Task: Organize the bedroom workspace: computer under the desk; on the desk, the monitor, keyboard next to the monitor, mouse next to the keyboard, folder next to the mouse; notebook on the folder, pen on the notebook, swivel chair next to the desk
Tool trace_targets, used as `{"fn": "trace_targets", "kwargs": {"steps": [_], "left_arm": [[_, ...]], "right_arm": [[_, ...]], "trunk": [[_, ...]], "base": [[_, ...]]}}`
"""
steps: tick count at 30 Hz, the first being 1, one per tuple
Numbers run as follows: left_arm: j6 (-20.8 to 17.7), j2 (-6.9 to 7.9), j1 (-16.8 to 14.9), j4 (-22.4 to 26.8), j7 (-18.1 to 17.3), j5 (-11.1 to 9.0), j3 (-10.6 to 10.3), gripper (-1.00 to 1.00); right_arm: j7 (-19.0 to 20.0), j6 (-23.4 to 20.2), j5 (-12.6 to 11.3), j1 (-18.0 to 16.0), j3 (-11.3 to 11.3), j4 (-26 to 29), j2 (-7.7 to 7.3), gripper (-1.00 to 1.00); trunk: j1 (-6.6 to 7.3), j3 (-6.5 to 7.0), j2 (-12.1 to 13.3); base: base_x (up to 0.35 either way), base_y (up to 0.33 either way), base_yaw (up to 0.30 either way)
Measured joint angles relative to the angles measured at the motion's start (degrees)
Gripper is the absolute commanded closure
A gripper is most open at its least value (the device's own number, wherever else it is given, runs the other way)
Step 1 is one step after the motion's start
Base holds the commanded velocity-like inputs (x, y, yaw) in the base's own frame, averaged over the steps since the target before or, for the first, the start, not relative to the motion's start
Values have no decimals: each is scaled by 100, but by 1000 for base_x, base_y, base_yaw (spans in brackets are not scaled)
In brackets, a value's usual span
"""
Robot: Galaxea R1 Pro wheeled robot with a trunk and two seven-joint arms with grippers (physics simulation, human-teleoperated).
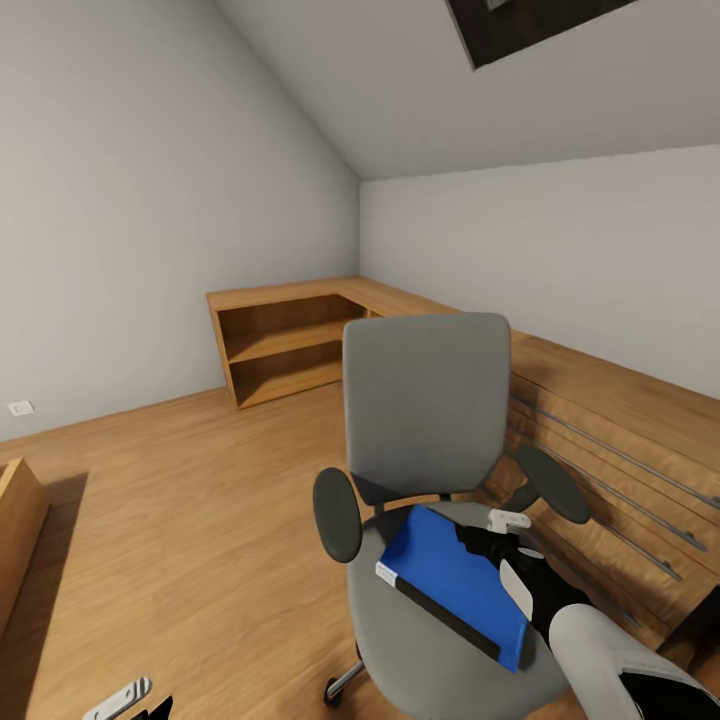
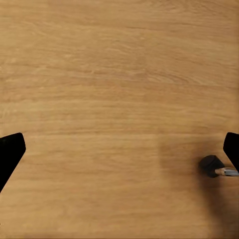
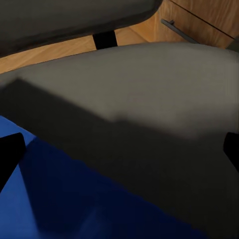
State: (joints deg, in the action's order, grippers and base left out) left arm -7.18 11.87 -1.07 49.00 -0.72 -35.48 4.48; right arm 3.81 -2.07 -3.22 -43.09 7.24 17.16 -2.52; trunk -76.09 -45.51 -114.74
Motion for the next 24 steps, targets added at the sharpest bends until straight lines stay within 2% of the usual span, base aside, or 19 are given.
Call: {"fn": "trace_targets", "kwargs": {"steps": [8,24], "left_arm": [[0,-4,0,-3,0,0,-1,-100],[0,-1,-1,-4,0,0,1,-100]], "right_arm": [[-4,0,-3,0,-5,18,5,-100],[-5,1,-5,0,0,18,5,-100]], "trunk": [[0,0,0],[1,0,0]], "base": [[-124,0,0],[-12,0,0]]}}
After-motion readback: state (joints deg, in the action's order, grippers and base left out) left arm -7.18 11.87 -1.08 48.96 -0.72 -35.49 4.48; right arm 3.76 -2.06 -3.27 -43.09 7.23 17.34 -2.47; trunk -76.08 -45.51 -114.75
